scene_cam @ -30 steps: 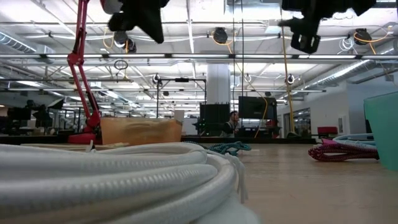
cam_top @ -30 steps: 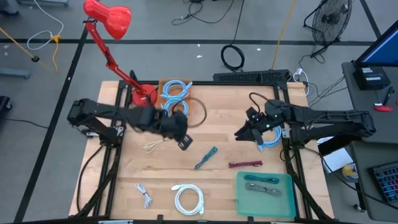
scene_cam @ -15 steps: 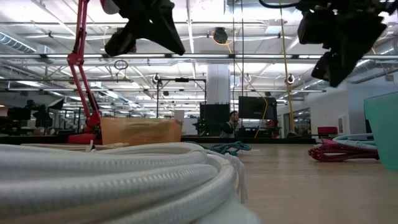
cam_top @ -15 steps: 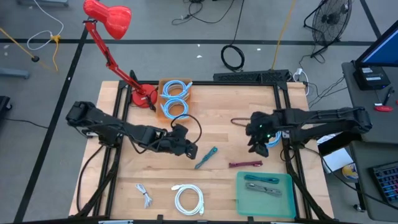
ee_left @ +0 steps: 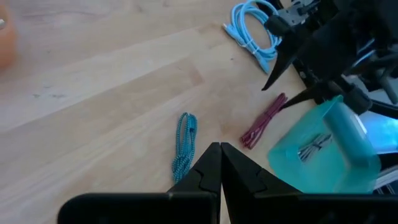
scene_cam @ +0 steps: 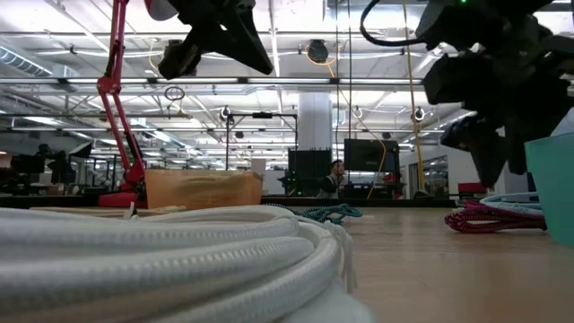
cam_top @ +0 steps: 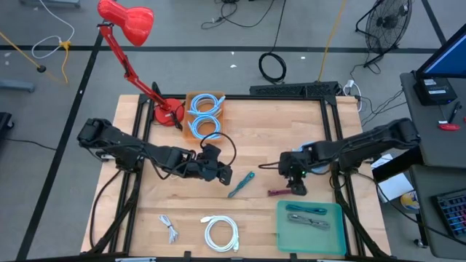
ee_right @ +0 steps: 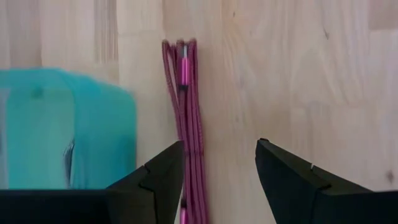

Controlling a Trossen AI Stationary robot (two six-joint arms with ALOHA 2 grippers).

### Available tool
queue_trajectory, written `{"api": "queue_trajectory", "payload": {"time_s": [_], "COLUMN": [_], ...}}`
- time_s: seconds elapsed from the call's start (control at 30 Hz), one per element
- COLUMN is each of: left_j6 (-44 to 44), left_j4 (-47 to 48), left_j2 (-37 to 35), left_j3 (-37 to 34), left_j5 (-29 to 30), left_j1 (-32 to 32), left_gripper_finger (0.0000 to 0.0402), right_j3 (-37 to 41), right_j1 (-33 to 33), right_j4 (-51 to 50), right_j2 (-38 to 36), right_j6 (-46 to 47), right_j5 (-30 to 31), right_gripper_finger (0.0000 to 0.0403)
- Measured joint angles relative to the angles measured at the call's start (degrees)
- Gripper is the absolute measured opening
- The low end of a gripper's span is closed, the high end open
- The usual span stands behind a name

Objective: Pick & Place USB Port
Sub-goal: Put the dark red charger cable into the green bin

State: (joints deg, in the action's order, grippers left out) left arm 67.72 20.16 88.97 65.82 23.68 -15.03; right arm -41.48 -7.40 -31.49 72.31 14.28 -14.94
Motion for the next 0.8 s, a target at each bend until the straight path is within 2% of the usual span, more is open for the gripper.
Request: {"api": "queue_trajectory", "payload": {"time_s": [0.33,0.53,0.8], "left_j6": [0.46,0.39,0.31], "left_j4": [0.24,0.82,1.07], "left_j2": [0.00,0.00,0.00], "left_j3": [0.00,0.00,0.00], "left_j5": [-0.08,-1.15,-1.18], "left_j1": [-0.17,-0.71,-1.16], "left_gripper_finger": [0.0010,0.0010,0.0010], "right_j3": [0.14,0.19,2.71], "right_j1": [-0.77,-4.78,-9.14], "right_j4": [2.73,3.11,8.34], "right_j2": [4.93,5.44,5.42], "right_j6": [-0.28,2.40,3.80], "right_j5": [-0.30,-2.60,7.15], "right_gripper_finger": [0.0190,0.0190,0.0187]}}
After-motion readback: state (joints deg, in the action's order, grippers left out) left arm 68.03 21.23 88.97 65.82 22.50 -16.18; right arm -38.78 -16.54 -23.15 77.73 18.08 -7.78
